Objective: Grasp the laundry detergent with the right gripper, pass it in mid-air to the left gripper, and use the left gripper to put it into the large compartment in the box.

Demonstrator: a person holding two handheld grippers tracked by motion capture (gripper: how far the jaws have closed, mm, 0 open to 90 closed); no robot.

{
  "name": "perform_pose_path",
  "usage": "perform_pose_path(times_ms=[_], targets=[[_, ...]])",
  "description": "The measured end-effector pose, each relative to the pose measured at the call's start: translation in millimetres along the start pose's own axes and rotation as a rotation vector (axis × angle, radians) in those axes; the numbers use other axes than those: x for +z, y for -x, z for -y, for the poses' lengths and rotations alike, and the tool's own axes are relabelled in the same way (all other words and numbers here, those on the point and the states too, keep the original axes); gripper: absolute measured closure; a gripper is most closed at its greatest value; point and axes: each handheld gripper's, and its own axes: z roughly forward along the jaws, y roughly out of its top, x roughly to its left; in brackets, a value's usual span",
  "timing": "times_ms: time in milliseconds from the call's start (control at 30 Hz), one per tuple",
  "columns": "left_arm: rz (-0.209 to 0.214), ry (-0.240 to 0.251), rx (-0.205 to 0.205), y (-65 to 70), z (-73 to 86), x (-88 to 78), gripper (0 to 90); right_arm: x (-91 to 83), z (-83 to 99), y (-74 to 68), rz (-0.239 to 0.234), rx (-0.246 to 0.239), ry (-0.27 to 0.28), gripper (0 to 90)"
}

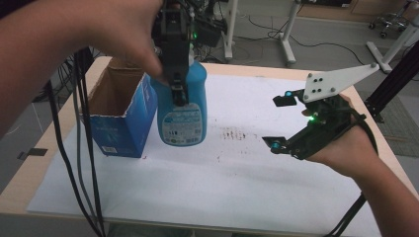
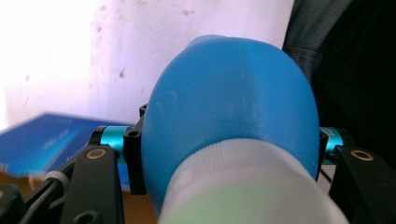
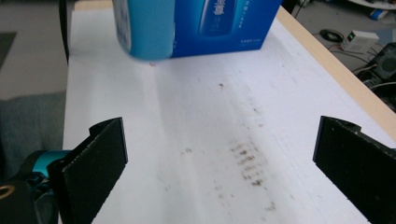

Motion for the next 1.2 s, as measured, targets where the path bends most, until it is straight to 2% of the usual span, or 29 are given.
perform_pose_path(times_ms=[167, 367, 433, 533, 667, 867, 967, 1133, 1200], targets=[[0.004, 0.02, -0.137, -13.9, 20.9, -24.1, 38.5, -10.8, -7.8, 11.5, 0.016, -0.048, -0.135, 0.5], [-0.028, 0.04, -0.295, -28.8, 46.6, -49.9, 38.4, -22.5, -16.4, 20.8, 0.011, -0.082, -0.219, 0.6], [-0.042, 0.047, -0.345, -33.3, 54.3, -55.4, 38.4, -25.1, -17.6, 22.7, 0.004, -0.085, -0.234, 0.6], [-0.06, 0.057, -0.457, -41.8, 68.3, -61.1, 38.4, -28.1, -16.0, 23.8, -0.01, -0.077, -0.248, 0.6], [-0.069, 0.08, -0.636, -53.8, 85.9, -66.8, 38.4, -29.8, -11.6, 23.7, -0.011, -0.08, -0.26, 0.6], [-0.09, 0.058, -0.842, -66.4, 103.7, -66.2, 38.4, -30.9, -9.2, 23.8, -0.003, -0.076, -0.257, 0.6], [-0.098, 0.025, -0.918, -70.8, 109.5, -61.5, 38.5, -29.9, -8.3, 24.4, 0.0, -0.071, -0.256, 0.6], [-0.09, -0.001, -0.966, -77.5, 117.0, -49.2, 38.5, -27.8, -7.4, 25.7, 0.011, -0.072, -0.257, 0.7], [-0.086, -0.017, -0.971, -79.7, 119.1, -42.7, 38.5, -27.1, -6.8, 26.1, 0.007, -0.068, -0.25, 0.7]])
